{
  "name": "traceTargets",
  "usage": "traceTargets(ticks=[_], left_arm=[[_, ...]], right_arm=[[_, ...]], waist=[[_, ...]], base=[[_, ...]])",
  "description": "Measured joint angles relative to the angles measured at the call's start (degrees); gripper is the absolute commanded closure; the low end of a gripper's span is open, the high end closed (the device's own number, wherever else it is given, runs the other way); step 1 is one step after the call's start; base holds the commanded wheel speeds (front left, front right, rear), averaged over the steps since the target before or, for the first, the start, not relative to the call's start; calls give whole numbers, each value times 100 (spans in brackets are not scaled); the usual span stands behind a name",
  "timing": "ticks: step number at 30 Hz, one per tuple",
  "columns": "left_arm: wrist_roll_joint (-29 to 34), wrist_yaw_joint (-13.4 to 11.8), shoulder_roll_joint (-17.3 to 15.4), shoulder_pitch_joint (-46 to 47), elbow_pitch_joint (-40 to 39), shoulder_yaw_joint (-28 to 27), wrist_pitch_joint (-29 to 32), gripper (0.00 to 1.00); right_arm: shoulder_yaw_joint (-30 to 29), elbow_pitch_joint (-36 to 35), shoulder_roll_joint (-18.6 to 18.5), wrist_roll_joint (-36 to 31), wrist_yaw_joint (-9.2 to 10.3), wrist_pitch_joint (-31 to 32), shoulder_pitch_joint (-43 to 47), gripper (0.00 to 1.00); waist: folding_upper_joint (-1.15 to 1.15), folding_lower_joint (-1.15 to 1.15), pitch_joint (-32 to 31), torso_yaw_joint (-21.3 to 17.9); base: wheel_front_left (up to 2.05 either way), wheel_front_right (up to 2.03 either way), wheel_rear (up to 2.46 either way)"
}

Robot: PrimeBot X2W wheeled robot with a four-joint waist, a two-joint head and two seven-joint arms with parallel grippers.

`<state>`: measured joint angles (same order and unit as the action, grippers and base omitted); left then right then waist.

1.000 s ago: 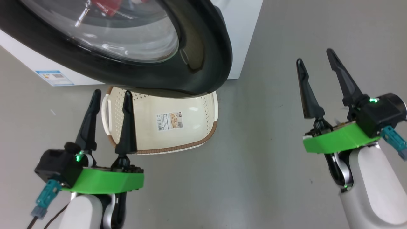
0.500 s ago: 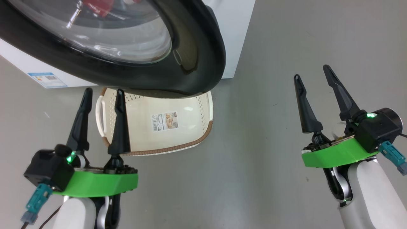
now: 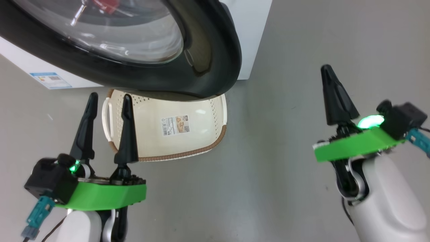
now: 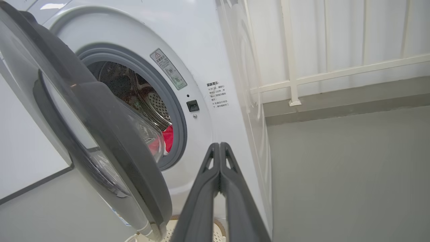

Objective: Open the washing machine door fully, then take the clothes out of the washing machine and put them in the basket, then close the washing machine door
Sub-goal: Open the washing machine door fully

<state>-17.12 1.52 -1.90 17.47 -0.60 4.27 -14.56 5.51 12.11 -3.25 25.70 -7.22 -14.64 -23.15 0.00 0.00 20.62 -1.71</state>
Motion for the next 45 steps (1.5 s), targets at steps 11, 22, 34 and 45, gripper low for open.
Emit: traceTargets(ticks=[11, 22, 34, 45], left_arm=[[1, -5, -2, 1, -87, 170, 0, 0], [2, -57, -3, 16, -87, 341, 0, 0], [3, -101, -4, 73, -62, 482, 0, 0], [0, -107, -3, 138, 15, 528, 0, 0]], right_arm=[[723, 1169, -23, 3644, 1, 678, -1606, 100], [503, 1664, -110, 5911, 1, 2876, -2703, 100], [589, 2009, -352, 6675, 1, 4550, -3287, 100], [824, 1848, -426, 6753, 2, 5202, -3416, 100]], waist=[[0, 0, 132, 160], [0, 0, 356, 432], [0, 0, 516, 585], [0, 0, 569, 666]], base=[[0, 0, 0], [0, 0, 0], [0, 0, 0], [0, 0, 0]])
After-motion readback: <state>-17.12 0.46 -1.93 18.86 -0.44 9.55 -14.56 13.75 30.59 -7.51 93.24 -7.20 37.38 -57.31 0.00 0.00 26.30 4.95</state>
